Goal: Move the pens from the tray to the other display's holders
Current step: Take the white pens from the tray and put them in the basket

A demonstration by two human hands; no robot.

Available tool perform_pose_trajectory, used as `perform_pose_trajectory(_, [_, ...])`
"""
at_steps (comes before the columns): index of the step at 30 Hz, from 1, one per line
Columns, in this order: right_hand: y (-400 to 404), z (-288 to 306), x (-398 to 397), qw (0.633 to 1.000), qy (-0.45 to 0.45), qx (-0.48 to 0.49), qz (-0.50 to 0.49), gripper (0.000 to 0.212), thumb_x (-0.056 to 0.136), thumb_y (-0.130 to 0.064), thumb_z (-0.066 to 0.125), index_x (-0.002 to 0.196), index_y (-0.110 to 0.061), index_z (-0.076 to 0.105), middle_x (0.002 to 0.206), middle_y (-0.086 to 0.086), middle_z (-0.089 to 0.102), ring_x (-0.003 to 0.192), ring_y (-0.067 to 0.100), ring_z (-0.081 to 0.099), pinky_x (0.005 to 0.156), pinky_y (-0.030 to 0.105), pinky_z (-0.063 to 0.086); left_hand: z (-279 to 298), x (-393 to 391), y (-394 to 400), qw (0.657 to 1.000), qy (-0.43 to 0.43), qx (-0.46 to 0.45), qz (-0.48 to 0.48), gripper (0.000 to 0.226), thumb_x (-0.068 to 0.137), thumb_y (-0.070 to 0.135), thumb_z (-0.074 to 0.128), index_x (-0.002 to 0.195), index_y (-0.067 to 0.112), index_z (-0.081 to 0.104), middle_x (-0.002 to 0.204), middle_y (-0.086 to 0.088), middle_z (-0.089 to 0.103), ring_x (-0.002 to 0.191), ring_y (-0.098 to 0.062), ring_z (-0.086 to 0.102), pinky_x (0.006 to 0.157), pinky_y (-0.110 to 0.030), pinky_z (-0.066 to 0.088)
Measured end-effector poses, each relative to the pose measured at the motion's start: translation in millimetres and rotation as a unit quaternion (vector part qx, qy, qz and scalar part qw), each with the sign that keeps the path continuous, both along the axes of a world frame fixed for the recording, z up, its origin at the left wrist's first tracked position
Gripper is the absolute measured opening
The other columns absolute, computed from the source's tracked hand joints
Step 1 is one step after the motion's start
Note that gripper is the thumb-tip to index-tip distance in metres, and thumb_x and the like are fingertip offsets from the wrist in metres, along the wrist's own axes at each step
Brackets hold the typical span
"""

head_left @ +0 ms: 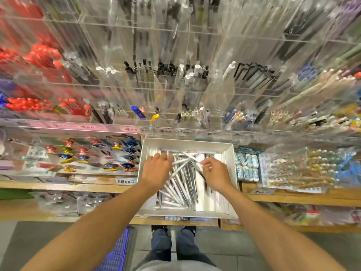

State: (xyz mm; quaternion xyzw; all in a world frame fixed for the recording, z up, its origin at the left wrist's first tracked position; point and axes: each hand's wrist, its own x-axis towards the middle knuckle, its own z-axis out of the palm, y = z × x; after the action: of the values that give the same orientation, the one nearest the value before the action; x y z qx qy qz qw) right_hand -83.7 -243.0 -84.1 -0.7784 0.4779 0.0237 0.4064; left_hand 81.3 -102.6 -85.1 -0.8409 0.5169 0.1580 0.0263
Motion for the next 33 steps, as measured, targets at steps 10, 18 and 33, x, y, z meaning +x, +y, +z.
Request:
perform_pose_trajectory(10, [-5, -23, 8, 0.985, 0.13, -0.08, 0.084, 0.022, 0.09, -0.009, 0.052, 0.106, -0.024, 0.056, 0.109, -0.004, 0.054, 0.08, 0.016, 0.051, 0.065, 0.029, 0.035, 48, -9, 29, 0.948, 0.262, -0.114, 0.142, 0.039, 0.095, 0.009, 0.062, 0.132, 0.023, 0.06, 0.107, 0.005, 0.058, 0.086, -0.018, 0.062, 0.077, -0.03, 0.055])
perform_pose_trajectory(18, [-3, -29, 2, 0.98, 0.147, -0.106, 0.088, 0.012, 0.091, -0.012, 0.058, 0.092, -0.021, 0.051, 0.081, -0.004, 0.056, 0.068, 0.015, 0.055, 0.056, 0.03, 0.041, 68, -17, 33, 0.669, 0.558, -0.27, 0.411, 0.021, 0.085, -0.003, 0.072, 0.093, 0.001, 0.054, 0.066, -0.002, 0.058, 0.078, -0.021, 0.064, 0.086, -0.032, 0.053])
perform_pose_trajectory(33, [20, -24, -26, 0.979, 0.121, -0.069, 0.148, 0.011, 0.093, -0.018, 0.06, 0.093, -0.023, 0.051, 0.091, -0.005, 0.053, 0.08, 0.015, 0.054, 0.068, 0.032, 0.047, 76, -26, 50, 0.615, 0.569, -0.287, 0.464, 0.022, 0.106, 0.024, 0.042, 0.117, 0.012, 0.056, 0.077, -0.002, 0.06, 0.053, -0.007, 0.055, 0.053, -0.024, 0.042])
